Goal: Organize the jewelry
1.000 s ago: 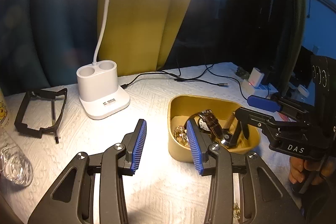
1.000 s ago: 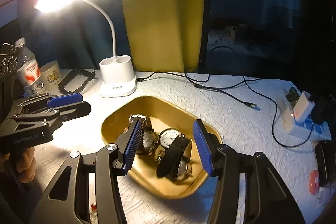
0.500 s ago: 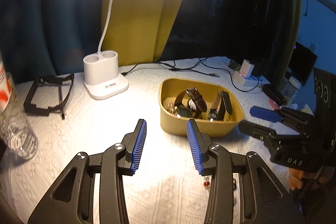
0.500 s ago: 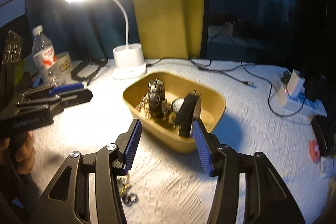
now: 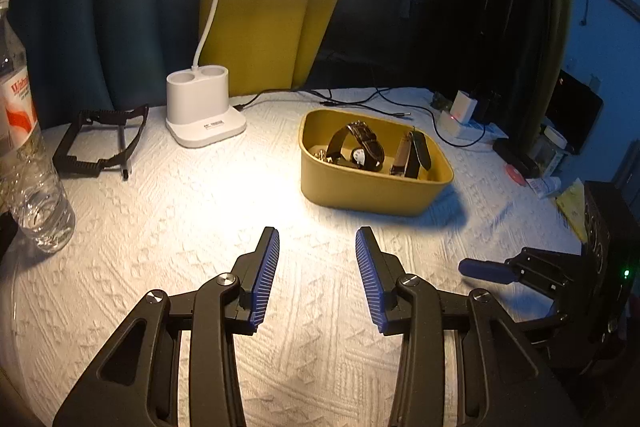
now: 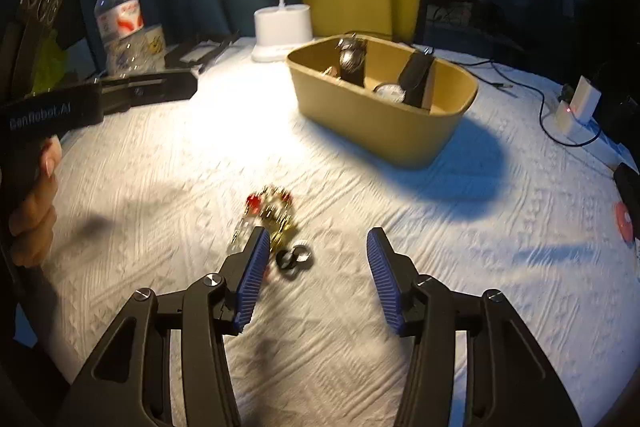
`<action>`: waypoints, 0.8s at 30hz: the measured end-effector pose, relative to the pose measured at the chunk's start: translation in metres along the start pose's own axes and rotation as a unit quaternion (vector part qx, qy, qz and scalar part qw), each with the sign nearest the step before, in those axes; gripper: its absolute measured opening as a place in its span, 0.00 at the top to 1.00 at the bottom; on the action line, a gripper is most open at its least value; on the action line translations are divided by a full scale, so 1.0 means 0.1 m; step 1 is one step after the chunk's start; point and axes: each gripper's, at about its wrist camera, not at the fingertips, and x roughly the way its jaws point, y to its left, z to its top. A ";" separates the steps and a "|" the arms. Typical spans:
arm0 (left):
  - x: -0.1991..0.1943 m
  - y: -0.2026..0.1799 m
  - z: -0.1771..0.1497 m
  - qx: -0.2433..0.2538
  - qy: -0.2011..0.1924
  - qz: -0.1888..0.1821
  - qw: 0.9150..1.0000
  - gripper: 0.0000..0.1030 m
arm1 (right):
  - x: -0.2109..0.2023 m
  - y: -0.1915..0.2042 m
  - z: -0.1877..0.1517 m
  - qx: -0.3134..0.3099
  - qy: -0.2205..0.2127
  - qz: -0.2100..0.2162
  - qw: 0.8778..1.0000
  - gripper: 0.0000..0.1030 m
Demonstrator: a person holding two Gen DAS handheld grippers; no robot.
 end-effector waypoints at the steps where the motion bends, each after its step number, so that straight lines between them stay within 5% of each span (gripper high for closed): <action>1: 0.00 0.00 -0.01 0.000 0.001 0.000 1.000 0.59 | 0.00 0.01 -0.01 -0.002 0.002 0.000 1.000 0.55; 11: 0.00 -0.02 -0.09 -0.003 0.010 0.000 1.000 0.59 | -0.01 0.12 -0.04 -0.014 0.004 0.020 1.000 0.83; 22: 0.03 -0.11 -0.10 0.005 0.019 0.000 1.000 0.59 | 0.05 -0.09 -0.05 0.075 0.013 0.106 0.991 0.85; 24: 0.04 -0.14 -0.11 0.009 0.021 0.000 1.000 0.59 | 0.04 -0.02 -0.05 0.060 0.015 0.091 0.994 0.96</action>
